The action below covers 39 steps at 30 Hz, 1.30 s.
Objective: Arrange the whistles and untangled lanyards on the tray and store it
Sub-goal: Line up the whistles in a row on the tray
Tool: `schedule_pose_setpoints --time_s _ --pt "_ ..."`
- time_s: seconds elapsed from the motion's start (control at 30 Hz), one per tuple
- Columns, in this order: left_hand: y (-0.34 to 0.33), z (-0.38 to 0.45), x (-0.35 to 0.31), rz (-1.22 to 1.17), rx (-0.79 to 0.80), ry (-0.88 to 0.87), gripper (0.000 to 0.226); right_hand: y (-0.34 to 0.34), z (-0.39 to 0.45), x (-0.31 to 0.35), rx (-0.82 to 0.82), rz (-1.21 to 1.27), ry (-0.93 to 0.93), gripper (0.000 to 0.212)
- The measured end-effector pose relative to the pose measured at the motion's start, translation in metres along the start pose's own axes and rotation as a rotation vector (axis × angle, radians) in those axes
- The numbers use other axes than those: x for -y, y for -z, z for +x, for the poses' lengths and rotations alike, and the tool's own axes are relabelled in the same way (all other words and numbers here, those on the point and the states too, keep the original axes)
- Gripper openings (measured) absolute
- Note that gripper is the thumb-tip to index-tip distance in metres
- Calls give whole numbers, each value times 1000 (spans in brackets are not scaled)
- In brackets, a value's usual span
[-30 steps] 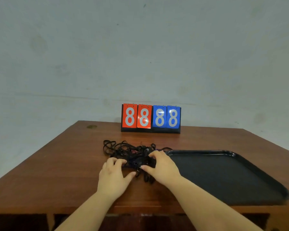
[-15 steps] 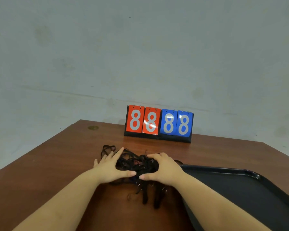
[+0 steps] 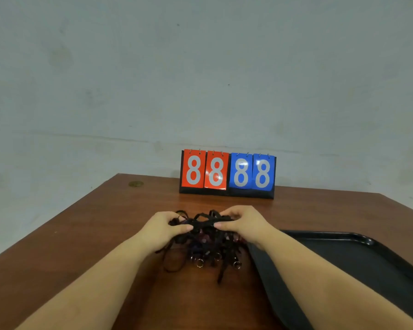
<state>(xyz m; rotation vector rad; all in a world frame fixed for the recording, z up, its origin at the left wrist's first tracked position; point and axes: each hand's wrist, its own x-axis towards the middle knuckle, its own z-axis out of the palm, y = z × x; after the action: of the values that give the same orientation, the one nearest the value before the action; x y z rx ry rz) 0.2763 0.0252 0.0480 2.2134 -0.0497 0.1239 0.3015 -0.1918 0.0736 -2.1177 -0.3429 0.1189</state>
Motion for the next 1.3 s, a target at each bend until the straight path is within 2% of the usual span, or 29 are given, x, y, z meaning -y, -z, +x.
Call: schedule_pose_setpoints --time_s 0.17,0.37,0.43,0.5,0.7,0.87,1.07,1.23,1.3 --pt "20 -5 -36 -167 -64 -6 17 31 -4 26 -12 216 1 26" --pt "41 -4 -96 -301 -162 -87 18 50 0 72 -138 237 105 31" --pt "54 -5 -116 -314 -186 -131 22 53 2 93 -169 296 165 24" --pt "69 -8 -135 -306 -221 -167 22 55 2 116 -155 355 229 17" --pt "121 -26 -164 -327 -278 -172 25 41 0 169 -49 559 285 24" --pt "153 -48 -138 -358 -290 -121 27 1 -6 183 62 680 290 18" --pt "140 -81 -66 -321 -345 56 27 -73 -19 149 120 629 124 10" --pt "102 -85 8 -236 -340 278 34 -125 -30 106 225 547 -146 40" --pt "88 -85 30 -164 -293 345 44 -132 -36 96 262 361 -184 47"
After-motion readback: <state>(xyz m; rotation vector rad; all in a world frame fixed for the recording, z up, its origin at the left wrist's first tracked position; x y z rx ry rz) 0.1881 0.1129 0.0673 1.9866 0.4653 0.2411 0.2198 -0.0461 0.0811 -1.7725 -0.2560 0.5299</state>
